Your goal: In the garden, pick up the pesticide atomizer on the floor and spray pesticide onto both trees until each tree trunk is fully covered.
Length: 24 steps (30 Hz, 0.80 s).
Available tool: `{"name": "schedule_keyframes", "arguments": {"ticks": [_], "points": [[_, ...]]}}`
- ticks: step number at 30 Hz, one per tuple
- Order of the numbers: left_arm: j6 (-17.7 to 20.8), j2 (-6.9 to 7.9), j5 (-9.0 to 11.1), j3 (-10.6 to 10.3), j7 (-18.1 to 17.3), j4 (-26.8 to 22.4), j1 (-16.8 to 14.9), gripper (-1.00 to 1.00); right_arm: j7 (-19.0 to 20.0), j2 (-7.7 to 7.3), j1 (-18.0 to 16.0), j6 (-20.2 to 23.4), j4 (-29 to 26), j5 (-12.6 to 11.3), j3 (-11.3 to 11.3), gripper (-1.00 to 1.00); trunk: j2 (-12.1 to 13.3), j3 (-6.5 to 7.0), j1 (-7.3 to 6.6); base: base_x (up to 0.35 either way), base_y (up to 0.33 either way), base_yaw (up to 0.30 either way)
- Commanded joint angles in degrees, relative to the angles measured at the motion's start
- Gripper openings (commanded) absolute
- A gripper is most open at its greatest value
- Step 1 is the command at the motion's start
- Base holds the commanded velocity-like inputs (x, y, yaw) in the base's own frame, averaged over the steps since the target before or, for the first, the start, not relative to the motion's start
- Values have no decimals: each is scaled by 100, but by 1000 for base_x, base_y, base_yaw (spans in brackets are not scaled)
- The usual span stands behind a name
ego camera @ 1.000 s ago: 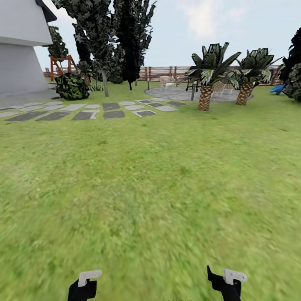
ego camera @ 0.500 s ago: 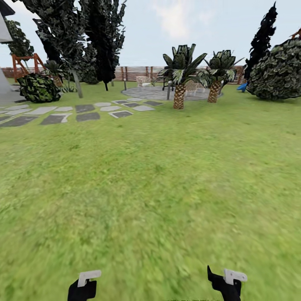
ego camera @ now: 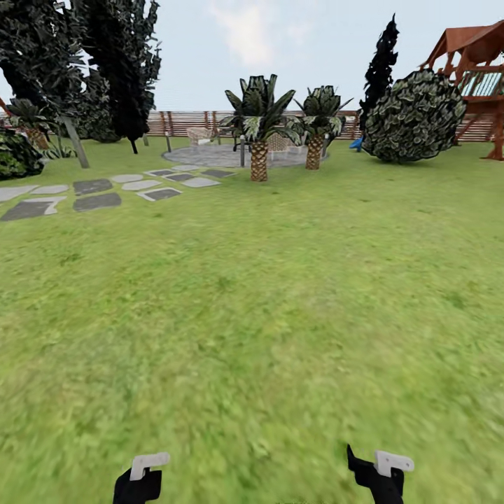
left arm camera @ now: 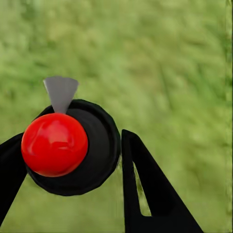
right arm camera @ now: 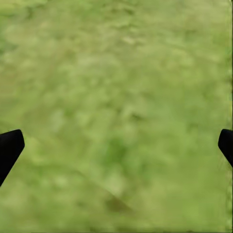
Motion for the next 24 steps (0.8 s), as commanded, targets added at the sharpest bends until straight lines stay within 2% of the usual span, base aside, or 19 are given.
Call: {"name": "schedule_keyframes", "arguments": {"ticks": [1, 24], "points": [[0, 0, -1, -1, 1, 0, -1, -100, 0, 0, -2, 0, 0, 0, -1, 100, 0, 0, 0, 0, -271, -300], [0, 0, 0, -1, 1, -2, -2, -100, -3, 0, 0, 0, 0, 0, -5, 100, 0, 0, 0, 0, -272, -300]]}}
